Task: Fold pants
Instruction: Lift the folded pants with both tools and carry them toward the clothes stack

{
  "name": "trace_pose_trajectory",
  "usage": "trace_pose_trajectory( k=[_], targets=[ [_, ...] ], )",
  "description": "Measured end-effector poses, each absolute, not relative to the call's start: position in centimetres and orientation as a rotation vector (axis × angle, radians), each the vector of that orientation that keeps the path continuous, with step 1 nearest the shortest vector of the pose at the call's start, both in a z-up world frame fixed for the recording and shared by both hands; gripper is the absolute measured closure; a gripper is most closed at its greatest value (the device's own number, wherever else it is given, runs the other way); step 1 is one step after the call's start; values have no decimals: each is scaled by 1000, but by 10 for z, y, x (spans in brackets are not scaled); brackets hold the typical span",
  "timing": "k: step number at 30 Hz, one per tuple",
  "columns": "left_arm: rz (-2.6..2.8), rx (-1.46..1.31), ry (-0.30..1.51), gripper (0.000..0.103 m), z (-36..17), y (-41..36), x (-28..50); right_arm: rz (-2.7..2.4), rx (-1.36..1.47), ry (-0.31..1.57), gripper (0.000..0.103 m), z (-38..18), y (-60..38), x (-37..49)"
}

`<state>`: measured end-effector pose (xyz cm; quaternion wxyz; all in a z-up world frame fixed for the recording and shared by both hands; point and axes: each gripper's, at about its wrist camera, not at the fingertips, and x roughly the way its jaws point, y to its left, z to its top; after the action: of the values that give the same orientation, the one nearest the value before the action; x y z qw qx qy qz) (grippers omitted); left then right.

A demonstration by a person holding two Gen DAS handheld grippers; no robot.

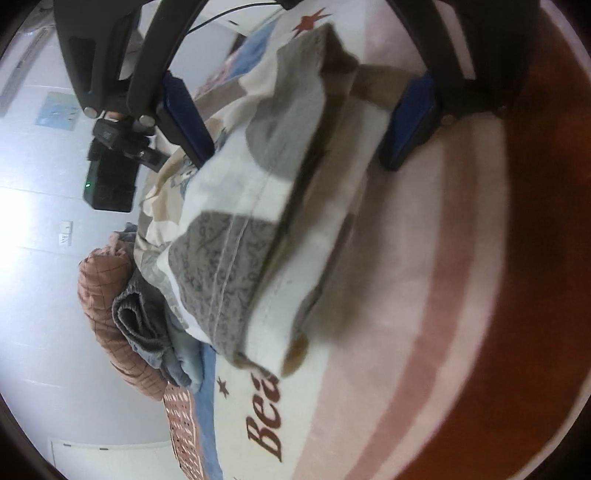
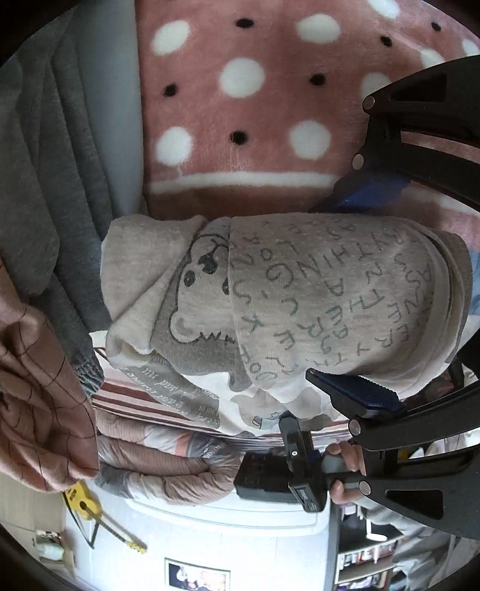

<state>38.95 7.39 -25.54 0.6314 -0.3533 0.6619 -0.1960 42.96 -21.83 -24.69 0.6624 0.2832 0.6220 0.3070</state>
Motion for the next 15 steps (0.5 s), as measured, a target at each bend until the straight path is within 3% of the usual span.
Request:
trace_pose_trajectory(
  k=[6, 8, 13, 15],
  targets=[
    [-461, -671, 1528, 12, -254, 33, 399, 697, 664, 1400, 32, -251, -210, 435],
    [-437, -667, 1526, 23, -252, 34, 397, 695, 651, 1396, 43, -250, -208, 434],
    [-464, -697, 1521, 62, -242, 29, 392, 701, 614, 1367, 61, -238, -201, 427],
    [-459, -703, 1503, 67, -237, 26, 390, 701, 618, 1349, 68, -233, -200, 424]
  ],
)
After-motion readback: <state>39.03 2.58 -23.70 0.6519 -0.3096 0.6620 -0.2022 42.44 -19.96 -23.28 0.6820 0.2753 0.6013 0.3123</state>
